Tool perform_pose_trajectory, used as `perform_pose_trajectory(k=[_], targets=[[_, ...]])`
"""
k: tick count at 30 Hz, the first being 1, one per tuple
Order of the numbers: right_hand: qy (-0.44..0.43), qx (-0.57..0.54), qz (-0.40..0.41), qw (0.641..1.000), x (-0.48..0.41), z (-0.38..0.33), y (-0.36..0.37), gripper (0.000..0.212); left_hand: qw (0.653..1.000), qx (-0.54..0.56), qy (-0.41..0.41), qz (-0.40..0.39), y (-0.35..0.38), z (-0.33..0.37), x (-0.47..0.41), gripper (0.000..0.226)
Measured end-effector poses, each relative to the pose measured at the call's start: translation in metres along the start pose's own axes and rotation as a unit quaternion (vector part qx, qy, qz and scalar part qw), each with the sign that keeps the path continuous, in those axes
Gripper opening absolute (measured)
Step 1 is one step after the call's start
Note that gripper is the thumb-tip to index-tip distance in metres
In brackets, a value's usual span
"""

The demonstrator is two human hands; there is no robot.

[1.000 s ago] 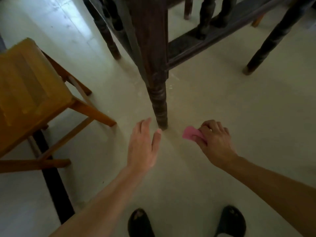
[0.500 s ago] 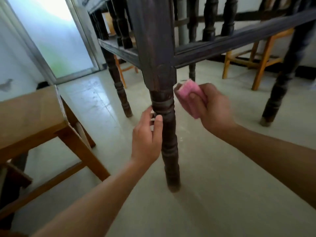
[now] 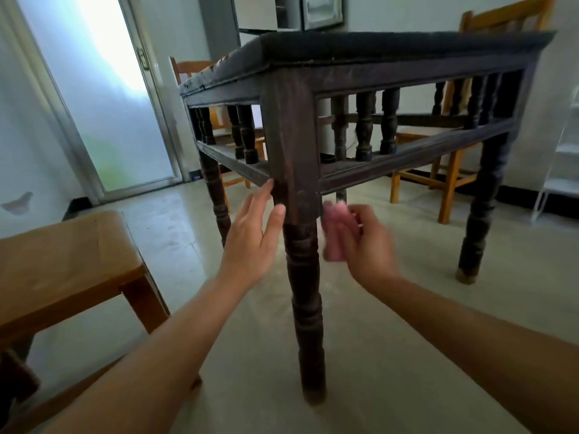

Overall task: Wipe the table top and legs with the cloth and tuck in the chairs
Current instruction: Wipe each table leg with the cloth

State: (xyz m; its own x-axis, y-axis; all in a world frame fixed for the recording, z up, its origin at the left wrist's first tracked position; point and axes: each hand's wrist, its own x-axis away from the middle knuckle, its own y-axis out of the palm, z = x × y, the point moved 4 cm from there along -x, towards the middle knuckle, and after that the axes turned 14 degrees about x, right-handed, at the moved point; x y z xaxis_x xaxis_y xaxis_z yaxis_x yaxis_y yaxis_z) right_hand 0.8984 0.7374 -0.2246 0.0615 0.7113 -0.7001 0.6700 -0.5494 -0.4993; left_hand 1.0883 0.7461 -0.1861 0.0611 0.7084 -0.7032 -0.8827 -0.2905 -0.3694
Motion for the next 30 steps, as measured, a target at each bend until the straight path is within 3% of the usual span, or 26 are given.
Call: perform_pose_trajectory(k=[1,3,5,6,7,8,10,12,14,15,17,20,21,23,25,27,28,30], targets=[[0.007,-0.009,0.001,1.000,-0.001,-0.011,0.005,0.015,1.000,0.006,-0.001,0.010,-0.003,0.002,-0.005,0.051],[-0.099,0.009,-0.033,0.994,0.023,-0.027,0.019,0.014,0.999,0.021,-0.006,0.026,-0.004,0.007,-0.011,0.052],[-0.267,0.111,-0.128,0.949,0.070,-0.021,0.037,0.032,0.999,0.026,-0.013,0.019,0.002,0.010,-0.008,0.054],[-0.309,0.180,-0.169,0.918,0.085,-0.009,0.041,0.036,1.000,0.014,-0.015,0.011,0.005,0.010,-0.005,0.056],[-0.289,0.193,-0.175,0.921,0.085,0.007,0.039,0.035,1.000,-0.007,-0.013,0.000,0.008,0.008,-0.002,0.059],[-0.233,0.162,-0.141,0.948,0.077,0.015,0.029,0.031,1.000,-0.029,-0.005,-0.012,0.011,0.006,0.000,0.062],[-0.050,0.076,-0.054,0.994,0.047,0.024,0.013,0.023,0.997,-0.067,0.012,-0.021,0.012,0.001,0.002,0.066],[0.060,0.030,0.010,0.998,0.016,0.015,0.006,0.020,0.996,-0.083,0.015,-0.018,0.014,-0.002,0.002,0.067],[0.121,-0.053,0.005,0.991,0.007,-0.004,0.016,0.018,0.997,-0.076,0.016,-0.012,0.016,-0.002,0.003,0.067],[0.118,-0.059,-0.001,0.991,0.013,-0.014,0.025,0.014,0.997,-0.071,0.018,-0.011,0.017,-0.002,0.004,0.066],[0.020,-0.013,-0.039,0.999,0.045,-0.020,0.043,0.013,0.997,-0.069,0.030,-0.014,0.013,-0.004,0.003,0.066],[-0.156,0.036,-0.175,0.971,0.108,-0.016,0.059,0.029,0.996,-0.077,0.040,-0.028,0.003,-0.012,0.001,0.068],[-0.158,0.027,-0.181,0.970,0.110,-0.008,0.057,0.025,0.996,-0.078,0.036,-0.032,0.001,-0.014,0.001,0.068],[-0.049,-0.015,-0.119,0.992,0.079,0.004,0.039,0.009,0.996,-0.074,0.028,-0.038,0.001,-0.016,0.002,0.067],[0.082,-0.084,-0.040,0.992,0.035,0.015,0.024,0.016,0.996,-0.075,0.023,-0.038,0.005,-0.017,0.004,0.067],[0.183,-0.138,-0.015,0.973,0.008,0.017,0.022,0.021,0.996,-0.077,0.015,-0.038,0.011,-0.017,0.007,0.067],[0.190,-0.151,-0.028,0.970,0.007,0.009,0.025,0.022,0.997,-0.074,0.010,-0.037,0.014,-0.017,0.007,0.067],[0.109,-0.192,-0.083,0.972,0.042,-0.004,0.042,0.019,0.997,-0.070,0.003,-0.032,0.018,-0.018,0.009,0.068]])
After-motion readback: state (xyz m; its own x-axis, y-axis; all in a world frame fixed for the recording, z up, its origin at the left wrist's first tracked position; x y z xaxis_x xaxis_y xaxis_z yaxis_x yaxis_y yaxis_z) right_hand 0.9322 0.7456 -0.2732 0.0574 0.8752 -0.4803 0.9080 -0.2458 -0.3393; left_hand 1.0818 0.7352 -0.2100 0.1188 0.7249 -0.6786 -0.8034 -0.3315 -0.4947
